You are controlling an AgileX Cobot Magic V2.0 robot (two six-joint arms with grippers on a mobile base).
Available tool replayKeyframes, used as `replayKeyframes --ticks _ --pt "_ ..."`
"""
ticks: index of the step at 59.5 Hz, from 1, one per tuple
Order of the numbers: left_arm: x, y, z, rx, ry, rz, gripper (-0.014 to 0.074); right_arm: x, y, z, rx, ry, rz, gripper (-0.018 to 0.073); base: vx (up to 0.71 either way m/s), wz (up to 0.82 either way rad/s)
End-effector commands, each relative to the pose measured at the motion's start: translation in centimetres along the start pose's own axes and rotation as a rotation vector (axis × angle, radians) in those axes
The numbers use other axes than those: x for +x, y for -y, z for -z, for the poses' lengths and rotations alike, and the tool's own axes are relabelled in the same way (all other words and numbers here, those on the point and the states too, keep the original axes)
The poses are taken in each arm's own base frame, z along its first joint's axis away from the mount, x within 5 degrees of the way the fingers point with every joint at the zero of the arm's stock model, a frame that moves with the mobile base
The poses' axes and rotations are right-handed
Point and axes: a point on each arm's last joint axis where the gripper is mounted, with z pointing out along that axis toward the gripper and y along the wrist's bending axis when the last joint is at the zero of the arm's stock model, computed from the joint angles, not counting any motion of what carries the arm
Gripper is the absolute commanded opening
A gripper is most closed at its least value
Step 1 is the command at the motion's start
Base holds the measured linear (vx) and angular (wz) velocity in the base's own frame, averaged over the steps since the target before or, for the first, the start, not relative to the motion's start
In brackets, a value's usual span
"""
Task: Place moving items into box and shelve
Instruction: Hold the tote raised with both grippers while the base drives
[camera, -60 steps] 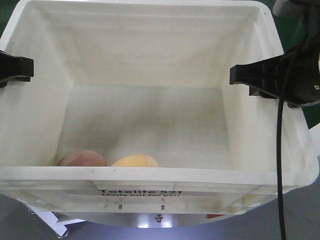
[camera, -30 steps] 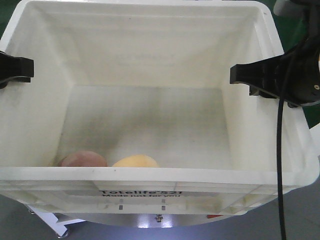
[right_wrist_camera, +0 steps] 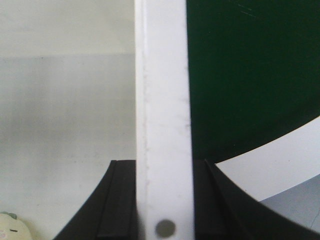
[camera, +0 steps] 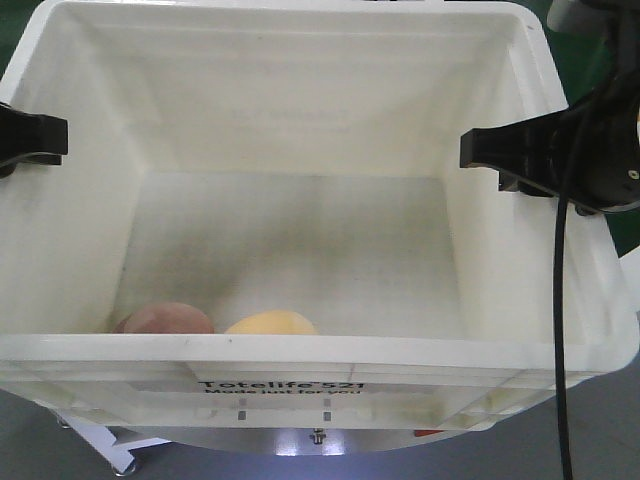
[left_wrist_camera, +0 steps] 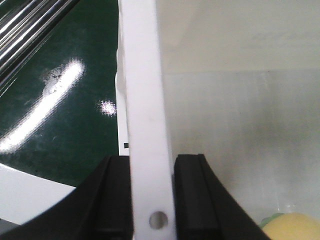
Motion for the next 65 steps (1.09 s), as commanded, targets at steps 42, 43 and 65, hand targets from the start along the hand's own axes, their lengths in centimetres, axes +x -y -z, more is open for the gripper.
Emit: replayKeyframes --ticks 42,43,65 --pt "-1.55 -0.64 1.66 -0.047 0.158 -0.038 0.0064 -1.60 1.46 2.21 0.041 0.173 0.009 0.0127 -0.03 0.10" --pt "-1.55 -0.64 1.66 -0.047 0.158 -0.038 0.0064 -1.60 1.46 2.21 0.041 0.173 0.009 0.0127 -0.07 0.28" --pt "-1.55 -0.64 1.66 -0.047 0.158 -0.038 0.0064 -1.60 1.46 2.21 0.041 0.173 0.009 0.0127 -0.09 0.36"
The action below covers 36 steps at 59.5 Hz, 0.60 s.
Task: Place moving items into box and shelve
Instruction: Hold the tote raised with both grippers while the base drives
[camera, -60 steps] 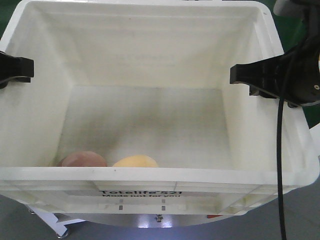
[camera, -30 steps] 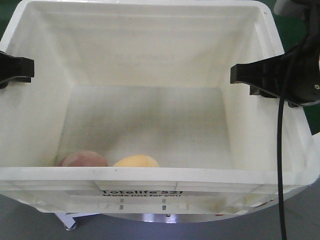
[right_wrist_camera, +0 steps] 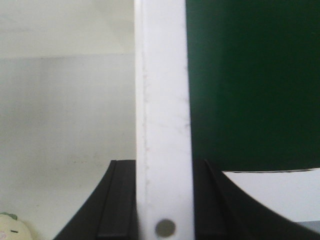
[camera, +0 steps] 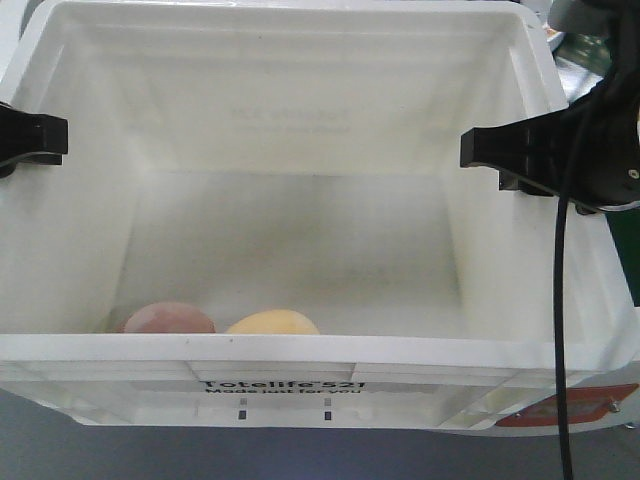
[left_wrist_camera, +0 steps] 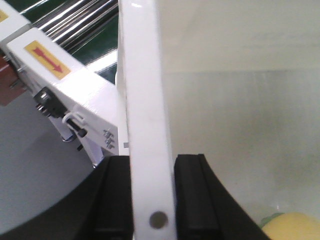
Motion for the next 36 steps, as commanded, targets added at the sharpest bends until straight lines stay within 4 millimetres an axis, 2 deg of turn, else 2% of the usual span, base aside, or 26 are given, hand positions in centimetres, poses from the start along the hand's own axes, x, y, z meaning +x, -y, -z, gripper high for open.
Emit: replayKeyframes --ticks 1,36 --pt "-1.55 -0.65 1.66 -0.049 0.158 -0.042 0.0064 -1.58 1.44 2.20 0.037 0.171 0.009 0.0127 -0.10 0.41" --pt "-1.54 -0.65 1.69 -0.048 0.159 -0.042 0.0064 -1.58 1.44 2.20 0.037 0.171 0.009 0.0127 -0.10 0.40"
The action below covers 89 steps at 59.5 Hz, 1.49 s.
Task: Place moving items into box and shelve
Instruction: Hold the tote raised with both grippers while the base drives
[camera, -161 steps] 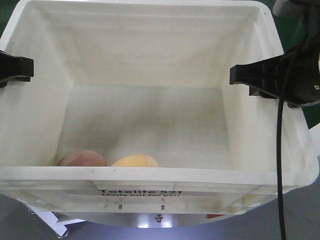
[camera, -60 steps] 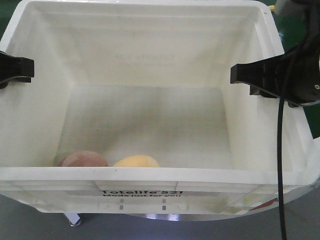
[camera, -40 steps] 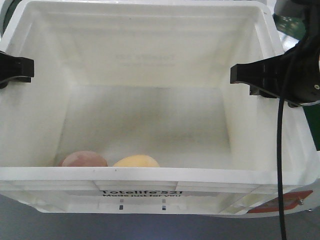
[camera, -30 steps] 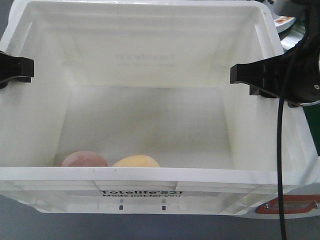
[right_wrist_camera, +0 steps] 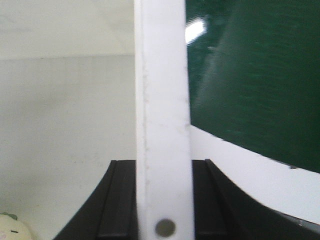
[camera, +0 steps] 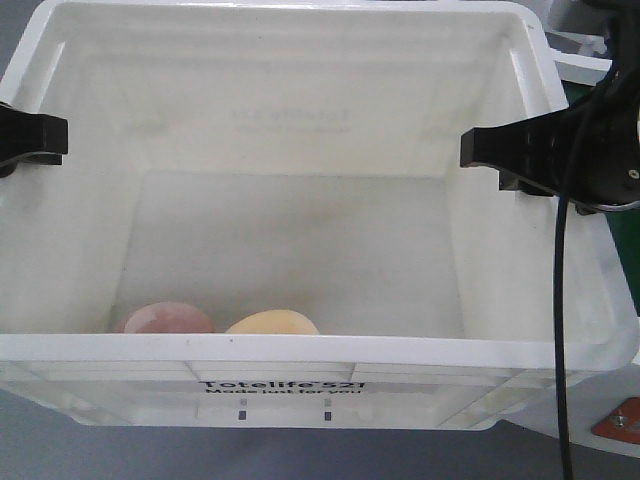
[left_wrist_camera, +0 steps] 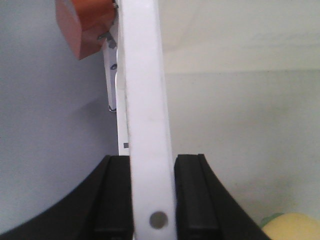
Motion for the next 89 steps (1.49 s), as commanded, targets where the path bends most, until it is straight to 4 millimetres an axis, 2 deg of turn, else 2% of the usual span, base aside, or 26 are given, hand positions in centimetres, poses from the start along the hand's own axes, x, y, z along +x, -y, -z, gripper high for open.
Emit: replayKeyframes --ticks 1,41,89 --pt "-1.54 -0.65 1.69 -0.048 0.159 -0.042 0.0064 -1.59 1.44 2.20 0.038 0.171 0.009 0.0127 -0.10 0.39" --pt "-1.54 -0.66 1.69 -0.049 0.159 -0.042 0.0064 -1.59 1.44 2.20 0.038 0.171 0.009 0.0127 -0.13 0.50" --pt "-1.54 -0.67 1.74 -0.049 0.160 -0.042 0.0064 -1.59 1.44 2.20 0.038 0.171 0.009 0.0127 -0.17 0.68"
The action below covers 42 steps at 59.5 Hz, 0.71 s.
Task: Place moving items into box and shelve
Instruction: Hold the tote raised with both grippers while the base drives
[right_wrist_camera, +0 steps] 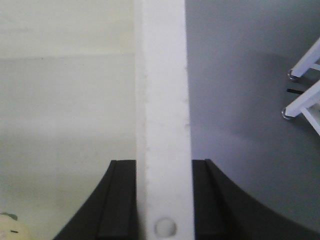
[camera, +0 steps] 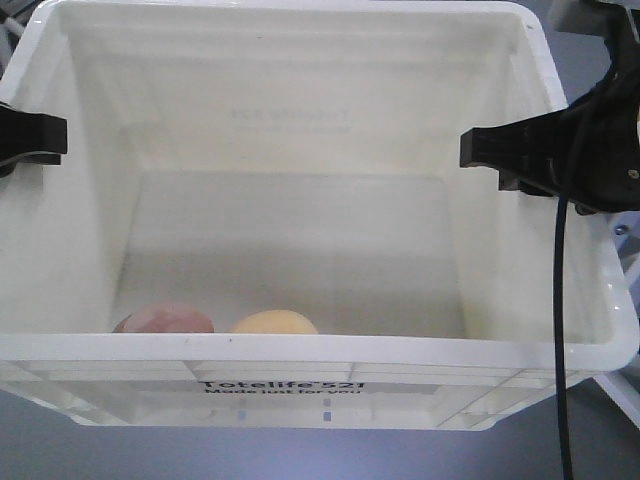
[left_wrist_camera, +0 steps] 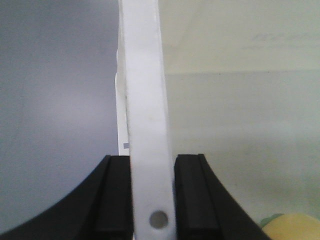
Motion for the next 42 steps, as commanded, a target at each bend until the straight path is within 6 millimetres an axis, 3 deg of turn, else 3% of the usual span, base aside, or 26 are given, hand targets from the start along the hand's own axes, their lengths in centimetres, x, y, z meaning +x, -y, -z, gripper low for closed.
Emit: replayKeyframes --ticks 1,42 --pt "-1.53 -0.66 1.73 -0.048 0.160 -0.042 0.0064 -1.59 1.45 2.20 0.038 0.172 0.010 0.0127 -0.17 0.68" --pt "-1.53 -0.66 1.73 -0.048 0.160 -0.042 0.0064 -1.57 1.47 2.20 0.040 0.169 0.010 0.0127 -0.16 0.63"
